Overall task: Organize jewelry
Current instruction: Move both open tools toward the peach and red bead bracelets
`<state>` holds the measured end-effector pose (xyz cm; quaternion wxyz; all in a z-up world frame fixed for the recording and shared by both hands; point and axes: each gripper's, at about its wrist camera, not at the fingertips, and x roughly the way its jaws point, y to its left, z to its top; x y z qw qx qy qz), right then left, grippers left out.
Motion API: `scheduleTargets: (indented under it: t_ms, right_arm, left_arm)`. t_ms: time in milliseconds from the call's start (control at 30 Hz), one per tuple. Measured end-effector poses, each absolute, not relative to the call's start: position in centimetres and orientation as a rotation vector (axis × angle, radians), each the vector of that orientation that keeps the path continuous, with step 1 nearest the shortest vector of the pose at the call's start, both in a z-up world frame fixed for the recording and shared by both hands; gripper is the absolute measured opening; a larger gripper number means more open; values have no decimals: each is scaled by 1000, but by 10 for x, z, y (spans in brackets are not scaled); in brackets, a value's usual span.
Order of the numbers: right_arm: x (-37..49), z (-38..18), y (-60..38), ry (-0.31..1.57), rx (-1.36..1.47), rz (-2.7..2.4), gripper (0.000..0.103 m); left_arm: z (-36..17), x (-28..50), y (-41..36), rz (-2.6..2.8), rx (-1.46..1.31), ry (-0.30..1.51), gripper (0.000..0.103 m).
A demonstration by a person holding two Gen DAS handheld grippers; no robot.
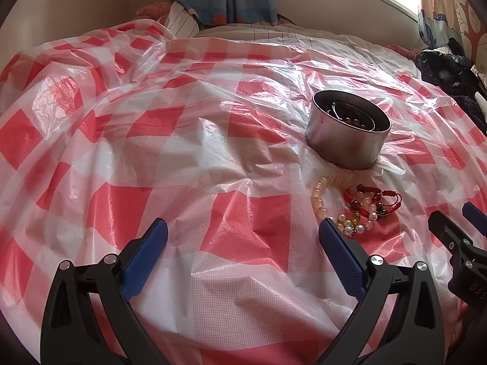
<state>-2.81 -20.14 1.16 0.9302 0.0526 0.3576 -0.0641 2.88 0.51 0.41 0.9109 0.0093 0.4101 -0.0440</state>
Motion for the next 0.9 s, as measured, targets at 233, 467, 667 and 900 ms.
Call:
scheduleTargets:
  t_ms: [233,467,667,900]
  right_arm:
    - [-28,11,-201,733,107,-132,95]
    - [-28,12,-200,733,107,-132,96]
    - [-32,15,-194,702,71,-140,96]
    - [-19,24,-178,709,-2,-85,96]
  left_arm:
    - [4,29,5,-91,19,846,95]
    - [4,29,5,-93,14,845,95]
    - [6,28,15,-125,-54,844,96]
    - [11,24,21,-161,-98,822,95]
